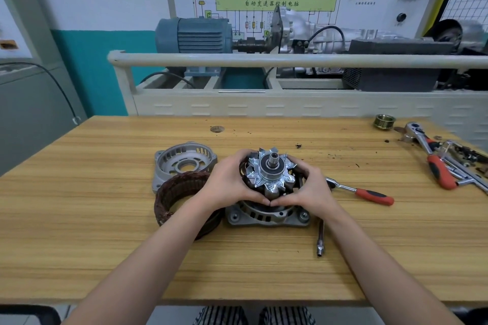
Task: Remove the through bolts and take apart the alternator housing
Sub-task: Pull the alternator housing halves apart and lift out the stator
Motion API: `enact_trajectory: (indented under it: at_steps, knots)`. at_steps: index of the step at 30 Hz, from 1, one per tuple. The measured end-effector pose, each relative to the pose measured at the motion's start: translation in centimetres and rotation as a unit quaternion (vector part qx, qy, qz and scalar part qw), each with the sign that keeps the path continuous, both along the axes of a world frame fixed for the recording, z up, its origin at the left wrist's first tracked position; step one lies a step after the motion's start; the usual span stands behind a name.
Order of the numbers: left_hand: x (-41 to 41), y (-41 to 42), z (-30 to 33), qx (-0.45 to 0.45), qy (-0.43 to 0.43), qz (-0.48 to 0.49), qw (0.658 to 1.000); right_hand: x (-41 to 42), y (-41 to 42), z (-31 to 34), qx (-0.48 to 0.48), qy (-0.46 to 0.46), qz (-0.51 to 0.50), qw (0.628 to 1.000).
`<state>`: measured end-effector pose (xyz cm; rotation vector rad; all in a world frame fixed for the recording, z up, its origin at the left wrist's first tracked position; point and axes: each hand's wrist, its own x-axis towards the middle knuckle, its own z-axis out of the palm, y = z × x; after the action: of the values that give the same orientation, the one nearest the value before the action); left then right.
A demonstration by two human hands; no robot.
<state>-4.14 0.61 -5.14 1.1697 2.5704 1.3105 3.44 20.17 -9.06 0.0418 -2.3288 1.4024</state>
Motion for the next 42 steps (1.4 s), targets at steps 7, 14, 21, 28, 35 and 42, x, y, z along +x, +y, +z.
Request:
enact_trajectory:
  at_steps: [7,14,21,28,35,42]
  knots:
    - [-0.2,-0.1,0.1,-0.062,-0.018,-0.046,0.997,1.1,0.6,2.1,0.029,-0.052,0.062,0.996]
    - [-1.5,-1.2,0.3,-0.223,0.036,-0.066,0.972,0.6,-1.6,3.5,0.106,-0.034,0.057,0.992]
    - [-1.2,-0.5,-0.5,-0.224,0.065,-0.031,0.972,0.3,-2.9,2.0,0.102,0.037,-0.025,0.994]
    - [-1.4,-0.6,-0.7,-0.228,0.085,-0.037,0.969,0.1,-3.4,1.3,0.079,0.094,-0.065,0.990]
    - [-1.7,-0.5,-0.7,-0.239,0.093,-0.051,0.965,0.5,-3.1,1.2,0.043,0.111,-0.033,0.992]
    - [-1.5,-0.6,-0.6,-0.238,0.087,-0.048,0.966,0.6,-2.6,1.5,0.064,0.084,0.004,0.994]
